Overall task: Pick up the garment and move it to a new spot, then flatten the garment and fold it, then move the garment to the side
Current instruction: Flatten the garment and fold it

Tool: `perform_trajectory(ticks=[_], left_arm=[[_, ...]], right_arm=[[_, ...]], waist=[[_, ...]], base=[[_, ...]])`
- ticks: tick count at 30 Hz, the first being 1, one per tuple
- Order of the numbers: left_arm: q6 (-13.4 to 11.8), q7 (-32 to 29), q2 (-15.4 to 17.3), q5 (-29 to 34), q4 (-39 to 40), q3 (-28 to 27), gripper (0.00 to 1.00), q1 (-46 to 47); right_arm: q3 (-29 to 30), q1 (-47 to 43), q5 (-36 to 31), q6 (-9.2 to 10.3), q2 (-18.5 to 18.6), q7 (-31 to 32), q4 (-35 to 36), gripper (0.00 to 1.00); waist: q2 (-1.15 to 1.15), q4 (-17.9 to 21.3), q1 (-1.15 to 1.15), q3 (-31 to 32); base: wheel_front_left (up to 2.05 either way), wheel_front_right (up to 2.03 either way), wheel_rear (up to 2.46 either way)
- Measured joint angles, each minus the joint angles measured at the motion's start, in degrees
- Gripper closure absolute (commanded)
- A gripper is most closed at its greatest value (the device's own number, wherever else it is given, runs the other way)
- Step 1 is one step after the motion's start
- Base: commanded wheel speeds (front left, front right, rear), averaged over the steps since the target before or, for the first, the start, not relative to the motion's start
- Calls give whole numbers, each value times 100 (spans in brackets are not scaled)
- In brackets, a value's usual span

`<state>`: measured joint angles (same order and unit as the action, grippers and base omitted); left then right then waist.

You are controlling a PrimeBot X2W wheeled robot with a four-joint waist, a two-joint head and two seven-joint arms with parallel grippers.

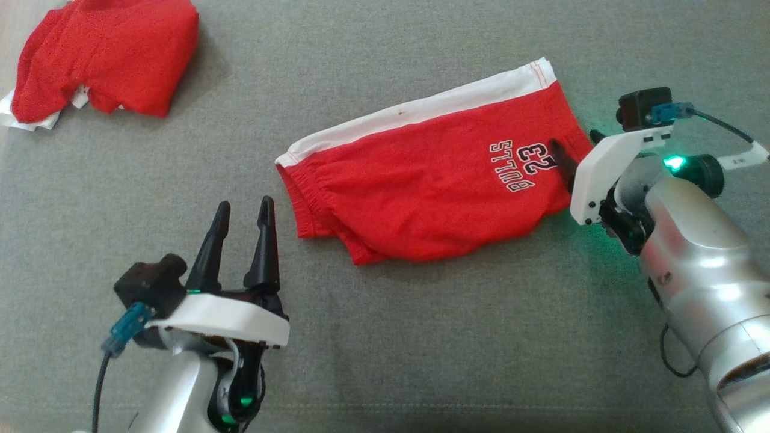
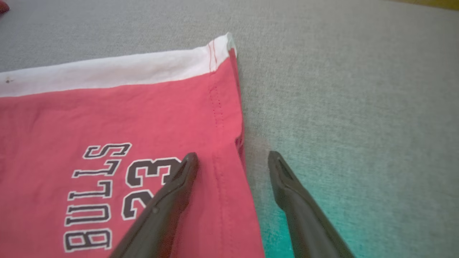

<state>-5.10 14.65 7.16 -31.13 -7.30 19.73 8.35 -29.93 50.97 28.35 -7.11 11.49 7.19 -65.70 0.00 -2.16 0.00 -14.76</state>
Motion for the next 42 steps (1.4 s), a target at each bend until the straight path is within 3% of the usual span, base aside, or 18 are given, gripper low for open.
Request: perform_trajectory(ticks=[9, 10, 11, 13, 15, 29, 38, 42], left_arm=[[1, 0, -5, 82, 75, -19, 0, 0], [2, 0, -9, 85, 90, -23, 0, 1], [2, 0, -11, 85, 97, -27, 0, 1], [3, 0, -12, 85, 114, -37, 0, 1], [3, 0, -13, 85, 115, -51, 0, 2], [5, 1, -10, 233, 208, -209, 0, -7], [4, 0, 21, 281, 218, -208, 0, -7], [4, 0, 29, 283, 202, -199, 0, 3]], right_arm=[[-414, 9, 903, 0, 199, 1000, 397, 1], [-481, 11, 1082, 0, 238, 1126, 468, 16], [-515, 11, 1159, 0, 260, 1182, 513, 56], [-579, 10, 1283, 0, 305, 1205, 571, 73], [-632, 7, 1382, 0, 320, 1194, 597, 100], [-666, -452, 1731, 0, 375, -116, 806, 100], [-633, -619, 1774, 0, 277, -456, 854, 100], [-581, -630, 1789, 0, 188, -634, 836, 100]], waist=[[0, -72, 0, -61], [0, -87, 0, -72], [0, -93, 0, -77], [0, -100, 0, -85], [0, -91, 0, -88], [0, 510, 0, 75], [0, 1032, 0, 71], [0, 1092, 0, 79]], base=[[0, 0, 0], [0, 0, 0], [0, 0, 0], [0, 0, 0], [0, 0, 0], [0, 0, 0], [0, 0, 0], [0, 0, 0]])
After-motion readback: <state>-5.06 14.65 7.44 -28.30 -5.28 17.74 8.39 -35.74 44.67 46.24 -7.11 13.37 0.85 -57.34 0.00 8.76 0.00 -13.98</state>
